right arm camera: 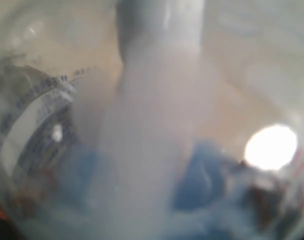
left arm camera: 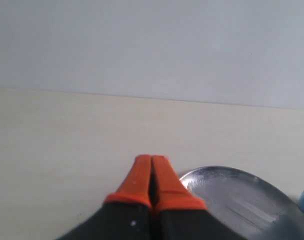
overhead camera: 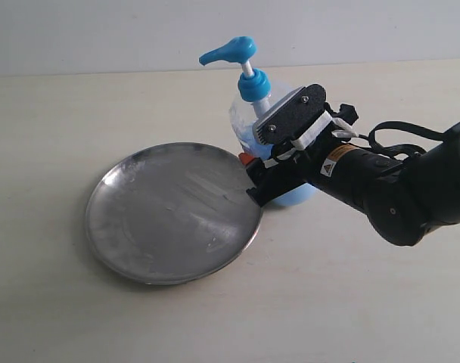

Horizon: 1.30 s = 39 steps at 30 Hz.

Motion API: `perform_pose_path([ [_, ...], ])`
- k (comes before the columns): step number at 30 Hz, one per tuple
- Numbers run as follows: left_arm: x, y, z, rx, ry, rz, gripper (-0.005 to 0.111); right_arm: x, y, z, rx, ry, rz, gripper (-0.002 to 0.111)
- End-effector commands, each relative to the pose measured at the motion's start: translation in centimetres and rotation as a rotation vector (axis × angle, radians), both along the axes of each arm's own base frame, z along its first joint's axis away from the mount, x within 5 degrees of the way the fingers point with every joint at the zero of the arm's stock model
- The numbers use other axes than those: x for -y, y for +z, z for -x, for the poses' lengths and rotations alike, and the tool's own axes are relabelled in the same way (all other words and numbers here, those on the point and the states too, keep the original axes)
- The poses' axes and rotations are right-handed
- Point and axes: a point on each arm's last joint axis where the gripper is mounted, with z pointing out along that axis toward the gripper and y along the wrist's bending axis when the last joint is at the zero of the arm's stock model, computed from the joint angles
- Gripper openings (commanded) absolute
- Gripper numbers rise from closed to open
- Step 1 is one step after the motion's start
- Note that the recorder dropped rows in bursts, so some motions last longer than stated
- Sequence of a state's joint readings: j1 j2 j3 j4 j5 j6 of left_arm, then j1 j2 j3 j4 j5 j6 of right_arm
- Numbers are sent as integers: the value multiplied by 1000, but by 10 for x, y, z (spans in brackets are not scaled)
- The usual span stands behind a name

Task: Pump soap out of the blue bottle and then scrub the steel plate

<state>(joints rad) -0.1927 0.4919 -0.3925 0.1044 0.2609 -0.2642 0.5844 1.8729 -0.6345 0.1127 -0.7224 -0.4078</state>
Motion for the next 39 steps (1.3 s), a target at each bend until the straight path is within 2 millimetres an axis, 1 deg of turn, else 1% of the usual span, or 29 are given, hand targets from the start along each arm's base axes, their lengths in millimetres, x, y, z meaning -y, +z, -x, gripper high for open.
perform_pose_path([
  [1, 5, -6, -17, -114, -3, 29, 0, 0, 0, 1, -15, 17, 22, 0],
  [6, 15, -3, -40, -278, -74, -34, 0, 0, 0, 1, -18, 17, 23, 0],
  [9, 28, 5, -55, -352, -170, -12, 0, 0, 0, 1, -18, 17, 23, 0],
  [11, 39, 12, -66, -379, -266, 0, 0, 0, 0, 1, -18, 17, 23, 0],
  [16, 61, 29, -91, -408, -459, 63, 0, 0, 0, 1, -21, 14, 18, 0],
  [22, 83, 48, -120, -402, -636, 154, 0, 0, 0, 1, -21, 14, 18, 0],
  [26, 91, 58, -139, -384, -685, 177, 0, 0, 0, 1, -21, 14, 18, 0],
  [29, 102, 65, -153, -373, -716, 170, 0, 0, 0, 1, -21, 14, 18, 0],
  [33, 125, 70, -167, -366, -783, 130, 0, 0, 0, 1, -22, 14, 19, 0],
  [39, 157, 68, -189, -377, -850, 71, 0, 0, 0, 1, -22, 14, 19, 0],
])
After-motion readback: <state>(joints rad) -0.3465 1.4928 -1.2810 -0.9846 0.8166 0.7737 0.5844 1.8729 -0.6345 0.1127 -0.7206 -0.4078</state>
